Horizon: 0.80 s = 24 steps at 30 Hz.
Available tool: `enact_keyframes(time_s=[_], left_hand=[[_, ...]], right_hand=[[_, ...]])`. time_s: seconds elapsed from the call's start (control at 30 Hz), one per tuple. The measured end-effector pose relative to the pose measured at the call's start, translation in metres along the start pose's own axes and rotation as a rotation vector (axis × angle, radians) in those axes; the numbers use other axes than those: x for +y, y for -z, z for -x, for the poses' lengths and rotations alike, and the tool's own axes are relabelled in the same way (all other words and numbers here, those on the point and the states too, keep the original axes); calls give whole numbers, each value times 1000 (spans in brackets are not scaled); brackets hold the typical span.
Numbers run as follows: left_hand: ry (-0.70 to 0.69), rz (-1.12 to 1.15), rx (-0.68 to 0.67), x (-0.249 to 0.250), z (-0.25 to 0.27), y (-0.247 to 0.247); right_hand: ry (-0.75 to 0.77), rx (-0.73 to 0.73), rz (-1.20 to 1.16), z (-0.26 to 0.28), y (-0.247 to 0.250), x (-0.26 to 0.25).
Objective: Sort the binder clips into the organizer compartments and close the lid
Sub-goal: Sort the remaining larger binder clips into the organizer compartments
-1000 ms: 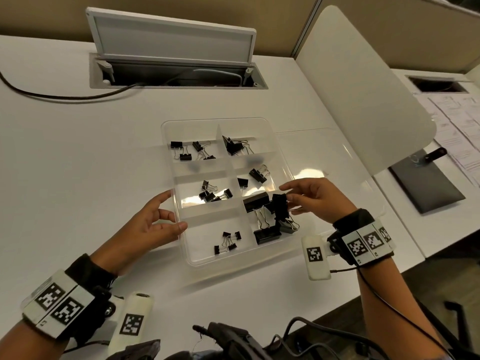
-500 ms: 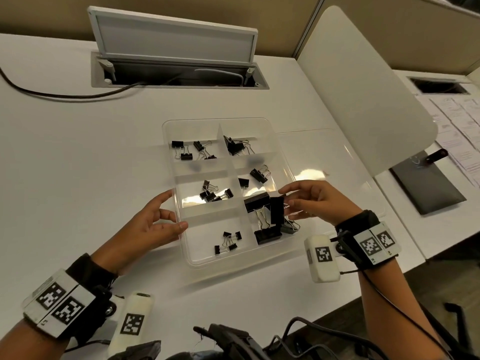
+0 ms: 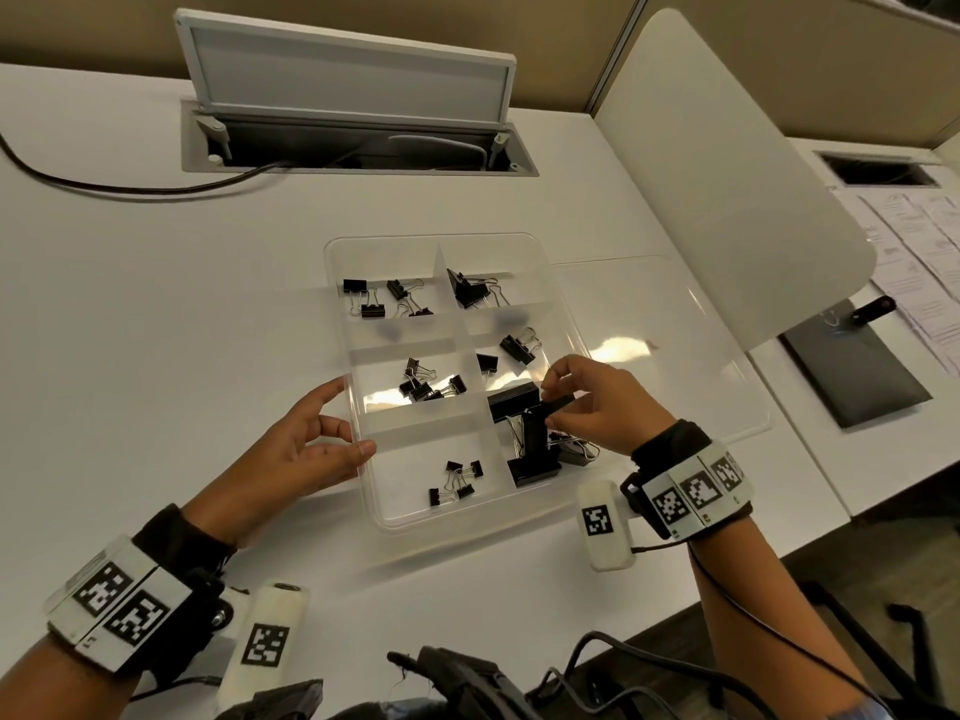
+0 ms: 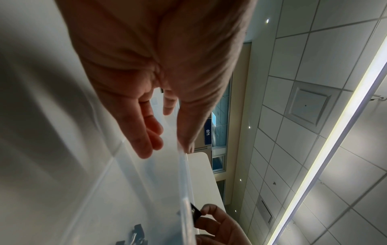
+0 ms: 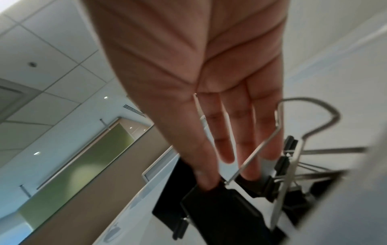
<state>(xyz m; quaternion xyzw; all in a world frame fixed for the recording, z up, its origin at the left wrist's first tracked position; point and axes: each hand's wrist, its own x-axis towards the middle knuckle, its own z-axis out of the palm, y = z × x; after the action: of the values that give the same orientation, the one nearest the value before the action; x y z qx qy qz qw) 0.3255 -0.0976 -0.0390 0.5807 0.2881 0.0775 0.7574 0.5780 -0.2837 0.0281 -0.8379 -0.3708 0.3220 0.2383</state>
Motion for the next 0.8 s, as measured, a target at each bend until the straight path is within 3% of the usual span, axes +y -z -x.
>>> enact_keyframes(time_s=[0.33, 0.47, 0.57, 0.63, 0.8], left_hand=[[-1, -91, 2, 6, 3, 0], [-81, -376, 163, 14, 7, -7], [-228, -434, 244, 26, 11, -10], [-291, -335, 183, 38, 13, -15], [-319, -149, -140, 58, 18, -32]], right_hand=[[135, 12, 20, -1, -20, -6], [214, 36, -78, 8, -3, -16], [299, 55, -141, 15, 9, -35], [364, 13, -209, 18, 10, -52], [466, -225, -349, 14, -20, -87]])
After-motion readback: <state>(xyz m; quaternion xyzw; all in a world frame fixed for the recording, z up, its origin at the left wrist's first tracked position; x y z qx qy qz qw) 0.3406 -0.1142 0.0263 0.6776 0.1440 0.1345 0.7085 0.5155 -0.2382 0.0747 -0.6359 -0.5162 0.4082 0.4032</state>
